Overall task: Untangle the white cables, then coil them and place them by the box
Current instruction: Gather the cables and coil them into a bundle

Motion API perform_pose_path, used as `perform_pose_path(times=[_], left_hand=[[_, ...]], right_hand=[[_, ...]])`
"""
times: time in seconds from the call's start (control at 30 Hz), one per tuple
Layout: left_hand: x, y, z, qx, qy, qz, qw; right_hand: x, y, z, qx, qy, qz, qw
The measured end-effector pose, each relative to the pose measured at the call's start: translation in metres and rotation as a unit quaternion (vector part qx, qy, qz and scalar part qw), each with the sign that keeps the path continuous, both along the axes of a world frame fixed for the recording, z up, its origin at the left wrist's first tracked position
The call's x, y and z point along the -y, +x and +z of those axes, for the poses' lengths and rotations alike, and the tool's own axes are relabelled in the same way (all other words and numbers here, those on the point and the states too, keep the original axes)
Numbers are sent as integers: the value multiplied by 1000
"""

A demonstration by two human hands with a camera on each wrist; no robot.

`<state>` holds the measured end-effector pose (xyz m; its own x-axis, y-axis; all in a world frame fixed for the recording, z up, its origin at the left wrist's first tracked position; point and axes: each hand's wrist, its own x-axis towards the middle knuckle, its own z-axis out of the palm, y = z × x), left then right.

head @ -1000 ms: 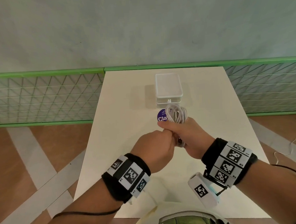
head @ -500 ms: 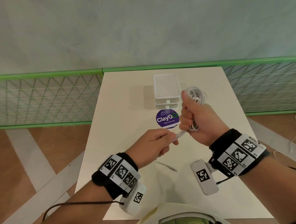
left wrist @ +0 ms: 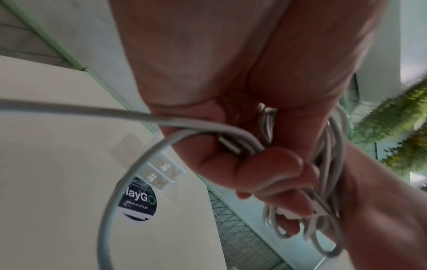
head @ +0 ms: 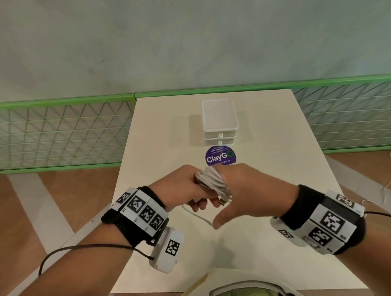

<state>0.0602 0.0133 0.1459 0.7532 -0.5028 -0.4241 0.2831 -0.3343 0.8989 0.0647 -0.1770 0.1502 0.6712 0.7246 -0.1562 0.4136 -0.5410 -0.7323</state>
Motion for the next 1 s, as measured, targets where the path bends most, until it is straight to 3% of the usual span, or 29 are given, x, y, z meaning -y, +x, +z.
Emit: perform_pose_path(times=[0.1,0.2,0.27,0.37,0.43,0.5,0.57,0.63,0.73,0.8,1.0], left_hand=[[-3,-2,-5,-35,-21,-20,999],[-2,-3,-6,-40,-32,-23,998],[-2,-1,-7,-17,5,-11,1000],[-12,3,-14,48,131,-1,990],[-24,2,-18,89,168,15,982],[-35,1,-21,95,127,45,986],[-38,-2,-22,79,66,84,991],[-33,-6,-22,50,4,126,991],[-15,-11,-21,16,-52,208,977],[-3,-13,-21,30,-61,251,966],[23,-11,-25,224,31,232,946]], right_hand=[[-1,-5,-17,56,-50,7,997],[-3,-6,-25,114,-19,-45,992],[-1,0,-22,104,-3,-67,992],[9,12,-14,93,-62,-93,989],[20,19,-13,8,-54,-135,989],[30,19,-13,-146,41,-180,972],[35,16,-14,-287,145,-202,925],[36,15,-15,-377,216,-214,875],[29,16,-16,-423,282,-242,826],[19,17,-14,-420,296,-269,814],[-10,12,-14,-413,313,-311,797]])
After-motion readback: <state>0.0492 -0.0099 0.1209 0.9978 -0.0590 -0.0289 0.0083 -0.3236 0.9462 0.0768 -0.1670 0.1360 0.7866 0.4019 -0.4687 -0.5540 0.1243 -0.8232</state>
